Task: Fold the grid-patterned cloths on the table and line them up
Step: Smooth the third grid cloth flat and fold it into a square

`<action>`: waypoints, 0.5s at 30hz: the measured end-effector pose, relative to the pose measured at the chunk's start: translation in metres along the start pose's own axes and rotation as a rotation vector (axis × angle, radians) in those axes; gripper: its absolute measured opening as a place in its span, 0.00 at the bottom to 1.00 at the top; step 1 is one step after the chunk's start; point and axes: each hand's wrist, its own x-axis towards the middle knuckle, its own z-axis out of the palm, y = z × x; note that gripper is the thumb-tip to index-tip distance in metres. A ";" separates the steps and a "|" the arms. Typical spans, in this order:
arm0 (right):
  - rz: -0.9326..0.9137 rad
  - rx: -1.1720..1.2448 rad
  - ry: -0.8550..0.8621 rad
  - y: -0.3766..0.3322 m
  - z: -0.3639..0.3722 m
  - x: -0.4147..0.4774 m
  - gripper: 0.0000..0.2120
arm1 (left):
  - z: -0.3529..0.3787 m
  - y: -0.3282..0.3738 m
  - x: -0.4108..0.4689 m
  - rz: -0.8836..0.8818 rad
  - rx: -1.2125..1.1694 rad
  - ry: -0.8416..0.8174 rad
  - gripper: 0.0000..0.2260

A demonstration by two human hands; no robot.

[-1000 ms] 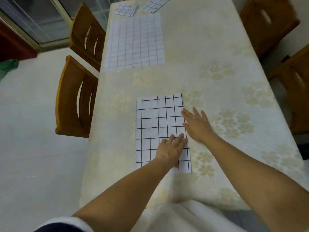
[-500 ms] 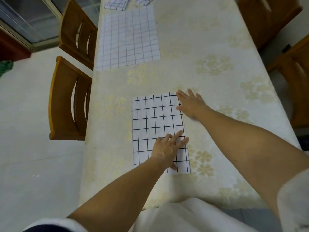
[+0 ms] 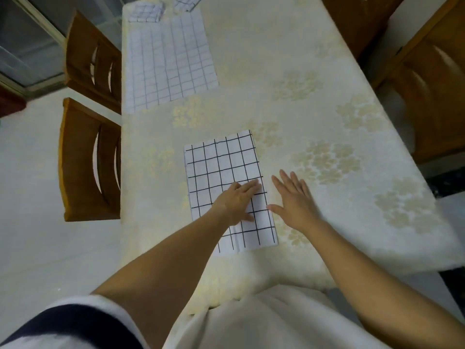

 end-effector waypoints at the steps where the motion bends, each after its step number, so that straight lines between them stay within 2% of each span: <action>1: 0.012 -0.008 -0.026 0.001 0.000 -0.005 0.42 | -0.005 0.003 0.004 0.009 0.024 -0.028 0.43; 7: 0.066 -0.083 -0.176 -0.004 -0.006 -0.025 0.61 | -0.028 0.005 0.015 -0.003 -0.023 -0.030 0.36; 9: 0.080 -0.090 -0.209 -0.009 -0.007 -0.023 0.63 | -0.035 0.004 0.017 0.013 0.037 -0.018 0.35; 11: 0.118 0.017 -0.156 -0.014 -0.006 -0.019 0.56 | -0.041 0.006 0.018 0.042 0.199 0.019 0.35; 13: 0.164 0.172 0.033 -0.019 -0.002 -0.016 0.41 | -0.044 0.009 0.020 0.081 0.355 0.059 0.36; 15: 0.209 0.207 0.236 -0.026 0.003 -0.015 0.28 | -0.045 0.013 0.023 0.093 0.421 0.079 0.35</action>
